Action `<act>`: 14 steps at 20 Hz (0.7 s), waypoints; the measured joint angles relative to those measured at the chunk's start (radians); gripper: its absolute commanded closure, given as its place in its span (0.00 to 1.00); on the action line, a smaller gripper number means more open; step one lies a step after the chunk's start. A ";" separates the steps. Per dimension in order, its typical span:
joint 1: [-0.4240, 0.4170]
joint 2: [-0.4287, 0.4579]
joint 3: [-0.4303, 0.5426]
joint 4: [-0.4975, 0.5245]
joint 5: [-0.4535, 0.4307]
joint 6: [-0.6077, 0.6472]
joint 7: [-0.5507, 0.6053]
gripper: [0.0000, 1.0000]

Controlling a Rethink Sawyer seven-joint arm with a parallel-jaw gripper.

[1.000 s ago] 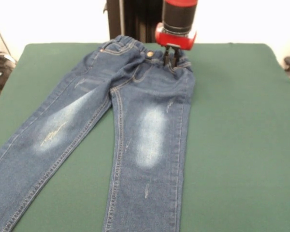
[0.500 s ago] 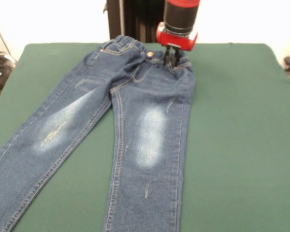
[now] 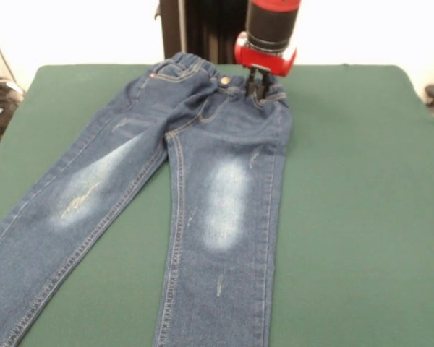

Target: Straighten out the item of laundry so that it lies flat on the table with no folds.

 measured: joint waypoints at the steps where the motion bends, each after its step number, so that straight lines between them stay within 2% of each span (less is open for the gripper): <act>1: 0.001 0.000 0.000 0.000 0.004 0.004 0.000 1.00; 10: 0.001 -0.002 0.000 0.000 0.025 0.025 0.000 1.00; 14: 0.004 -0.002 -0.002 0.000 0.042 0.073 0.000 1.00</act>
